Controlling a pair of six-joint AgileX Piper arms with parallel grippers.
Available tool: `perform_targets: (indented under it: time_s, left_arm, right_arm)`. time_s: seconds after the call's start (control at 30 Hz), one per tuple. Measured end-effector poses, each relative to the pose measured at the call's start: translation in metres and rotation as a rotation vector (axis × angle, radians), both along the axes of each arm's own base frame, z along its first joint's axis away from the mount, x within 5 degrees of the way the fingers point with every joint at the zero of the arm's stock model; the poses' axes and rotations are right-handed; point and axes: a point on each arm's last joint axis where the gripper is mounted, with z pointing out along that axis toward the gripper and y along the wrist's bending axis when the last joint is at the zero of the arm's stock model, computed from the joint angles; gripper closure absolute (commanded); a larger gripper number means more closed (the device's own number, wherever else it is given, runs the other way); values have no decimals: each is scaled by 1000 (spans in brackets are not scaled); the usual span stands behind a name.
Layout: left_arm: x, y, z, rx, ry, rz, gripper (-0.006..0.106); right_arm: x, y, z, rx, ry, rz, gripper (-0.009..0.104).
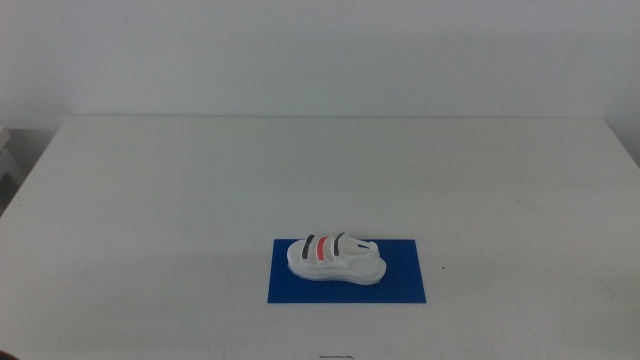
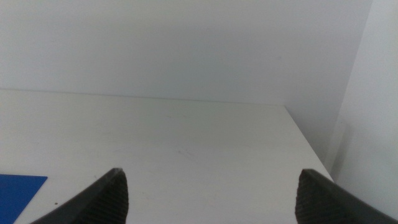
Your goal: Use one arm to grab the shoe from the table and place it on the mat.
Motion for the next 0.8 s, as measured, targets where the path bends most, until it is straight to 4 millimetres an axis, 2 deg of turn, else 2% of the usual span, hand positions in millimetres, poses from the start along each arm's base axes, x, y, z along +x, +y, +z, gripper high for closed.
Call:
perform_targets:
  time_s: [0.37, 0.8]
  left_arm:
    - [0, 0, -5, 108, -11, -9, 7]
    - [1, -7, -5, 251, 11, -123, 7]
  right_arm:
    - [0, 0, 0, 0, 0, 0, 1]
    - [0, 0, 0, 0, 0, 0, 1]
